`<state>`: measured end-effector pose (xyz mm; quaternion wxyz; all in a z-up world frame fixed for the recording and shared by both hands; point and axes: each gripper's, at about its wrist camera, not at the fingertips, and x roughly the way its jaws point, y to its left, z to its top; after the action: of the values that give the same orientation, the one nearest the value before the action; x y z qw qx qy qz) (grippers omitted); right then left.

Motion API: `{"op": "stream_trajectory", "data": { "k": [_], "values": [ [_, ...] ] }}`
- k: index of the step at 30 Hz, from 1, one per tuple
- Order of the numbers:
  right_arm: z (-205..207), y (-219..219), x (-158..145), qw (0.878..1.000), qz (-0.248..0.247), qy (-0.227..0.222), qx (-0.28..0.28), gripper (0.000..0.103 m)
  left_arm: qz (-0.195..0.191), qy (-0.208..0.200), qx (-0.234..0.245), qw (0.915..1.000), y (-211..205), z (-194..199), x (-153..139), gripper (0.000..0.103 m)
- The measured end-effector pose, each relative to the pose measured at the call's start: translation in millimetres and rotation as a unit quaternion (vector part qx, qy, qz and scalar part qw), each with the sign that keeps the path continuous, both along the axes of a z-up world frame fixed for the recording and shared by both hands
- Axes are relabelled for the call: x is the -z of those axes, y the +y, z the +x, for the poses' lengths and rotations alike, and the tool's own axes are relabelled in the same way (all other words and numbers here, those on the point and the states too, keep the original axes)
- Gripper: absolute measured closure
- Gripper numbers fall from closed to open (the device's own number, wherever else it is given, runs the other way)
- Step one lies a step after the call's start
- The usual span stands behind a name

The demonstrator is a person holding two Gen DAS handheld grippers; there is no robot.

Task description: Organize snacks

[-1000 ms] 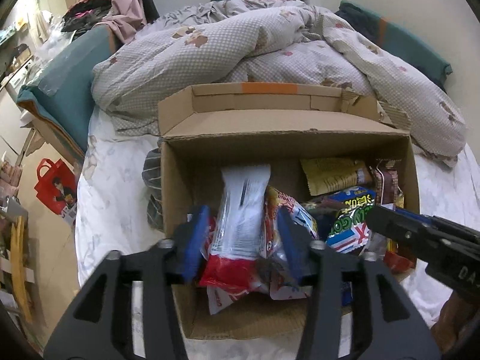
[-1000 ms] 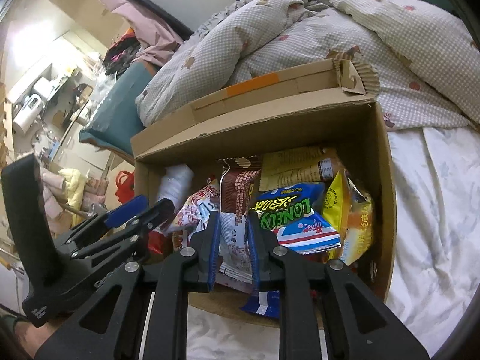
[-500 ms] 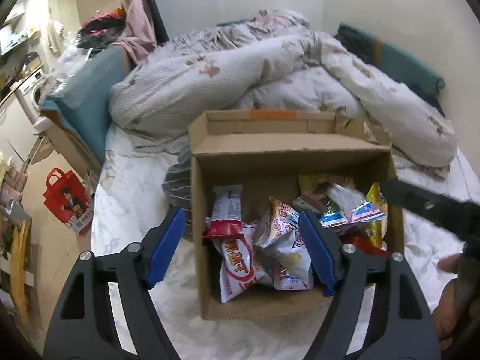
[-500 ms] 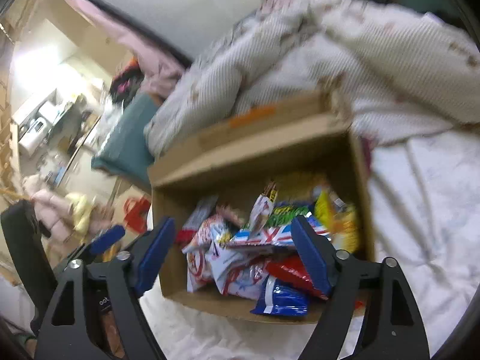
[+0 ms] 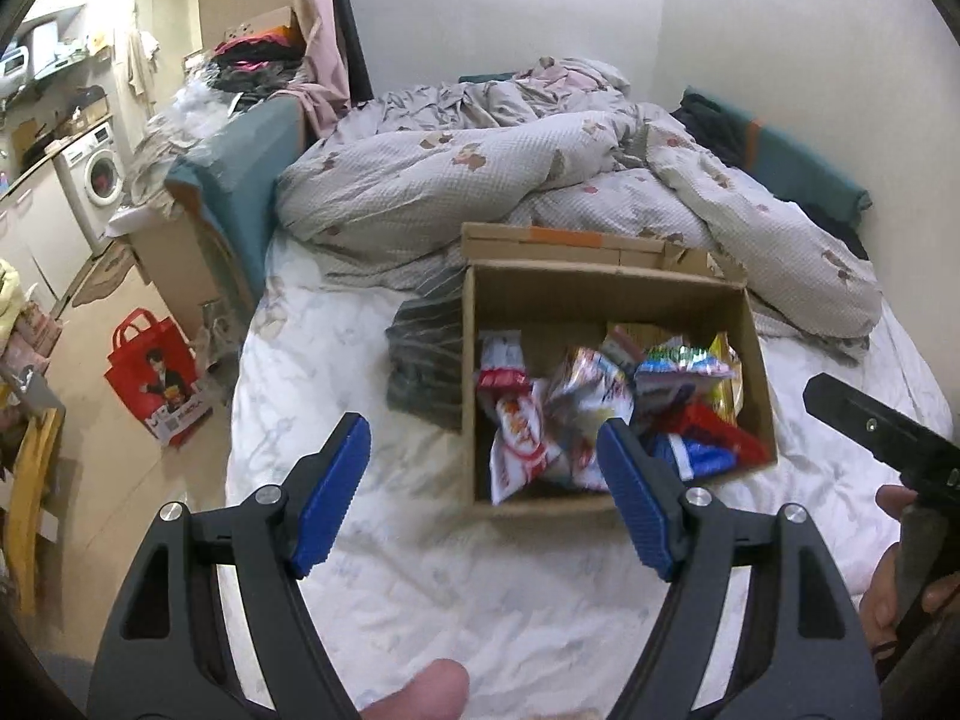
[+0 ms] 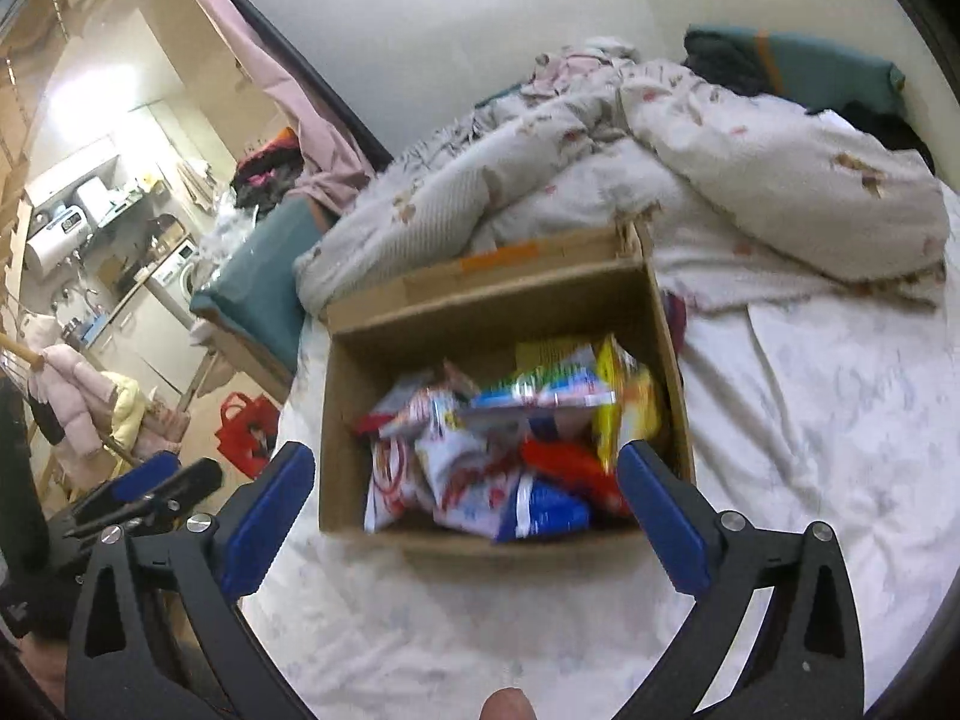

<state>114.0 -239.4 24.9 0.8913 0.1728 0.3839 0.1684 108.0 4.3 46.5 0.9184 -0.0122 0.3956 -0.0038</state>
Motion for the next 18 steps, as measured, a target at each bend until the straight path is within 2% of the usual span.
{"op": "stream_trajectory", "data": {
  "k": [7,10,12,16,18],
  "values": [
    [-35,3,4,0.999,-0.033,-0.014,0.017,0.0,-0.002,-0.012,-0.005,0.9999,7,-36,10,0.028],
    [-48,11,5,0.999,-0.049,-0.017,0.004,0.0,-0.005,-0.02,-0.012,0.9997,8,-44,15,0.027],
    [-54,15,8,0.998,-0.053,-0.017,-0.001,0.0,-0.019,-0.02,-0.016,0.9995,10,-44,19,0.013],
    [-57,23,16,0.998,-0.055,-0.012,0.005,0.0,-0.012,-0.022,-0.014,0.9996,5,-42,25,0.008],
    [-55,30,20,0.997,-0.072,-0.014,-0.002,0.0,-0.002,-0.021,-0.011,0.9997,1,-41,29,0.002]
  ]
}}
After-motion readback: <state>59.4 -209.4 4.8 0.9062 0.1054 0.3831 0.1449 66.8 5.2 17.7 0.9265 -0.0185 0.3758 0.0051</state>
